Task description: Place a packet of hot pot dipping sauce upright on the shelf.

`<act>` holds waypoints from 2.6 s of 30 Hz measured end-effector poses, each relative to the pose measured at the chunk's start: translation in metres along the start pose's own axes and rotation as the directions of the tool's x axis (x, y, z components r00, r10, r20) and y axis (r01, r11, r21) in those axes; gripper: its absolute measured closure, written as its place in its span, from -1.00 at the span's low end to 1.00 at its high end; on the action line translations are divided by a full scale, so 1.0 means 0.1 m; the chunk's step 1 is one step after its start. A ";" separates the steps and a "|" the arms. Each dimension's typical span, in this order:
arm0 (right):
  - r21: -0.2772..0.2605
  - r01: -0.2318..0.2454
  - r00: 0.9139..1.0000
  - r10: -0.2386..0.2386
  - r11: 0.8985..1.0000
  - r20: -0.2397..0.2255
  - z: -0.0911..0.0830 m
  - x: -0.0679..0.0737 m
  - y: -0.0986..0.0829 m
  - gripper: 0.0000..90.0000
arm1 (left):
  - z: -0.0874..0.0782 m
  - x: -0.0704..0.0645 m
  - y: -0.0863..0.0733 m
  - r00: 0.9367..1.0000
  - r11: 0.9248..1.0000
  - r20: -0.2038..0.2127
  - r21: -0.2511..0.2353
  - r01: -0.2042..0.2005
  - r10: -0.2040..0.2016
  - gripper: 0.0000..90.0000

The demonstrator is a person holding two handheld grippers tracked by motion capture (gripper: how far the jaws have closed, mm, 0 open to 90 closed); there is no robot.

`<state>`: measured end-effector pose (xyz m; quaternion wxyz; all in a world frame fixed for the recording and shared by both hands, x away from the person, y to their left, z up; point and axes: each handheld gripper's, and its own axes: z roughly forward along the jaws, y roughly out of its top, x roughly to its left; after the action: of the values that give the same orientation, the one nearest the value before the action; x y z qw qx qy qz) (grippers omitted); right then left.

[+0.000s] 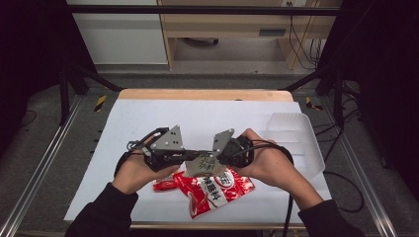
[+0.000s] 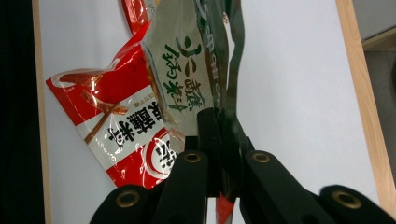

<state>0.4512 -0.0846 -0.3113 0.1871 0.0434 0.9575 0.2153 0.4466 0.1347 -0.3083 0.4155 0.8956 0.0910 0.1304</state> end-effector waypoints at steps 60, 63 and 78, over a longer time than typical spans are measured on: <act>-0.049 -0.139 0.933 0.147 0.989 0.327 -0.82 -0.93 -0.84 1.00 | -0.37 -0.14 -1.89 0.833 0.935 -0.425 -0.172 0.310 -0.354 -0.88; -0.049 -0.161 0.922 0.167 0.986 0.350 -0.80 -0.98 -0.97 1.00 | -0.40 -0.15 -1.95 0.829 0.933 -0.427 -0.165 0.320 -0.360 -0.88; -0.076 -0.261 0.869 0.269 0.962 0.415 -0.85 -1.18 -1.50 1.00 | -0.53 -0.05 -2.13 0.771 0.906 -0.477 -0.197 0.375 -0.422 -0.88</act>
<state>0.5285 -0.2733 -0.2646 0.3583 0.2181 0.8775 0.2327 0.4137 0.3067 -0.4397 0.4346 0.7692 0.3792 0.2751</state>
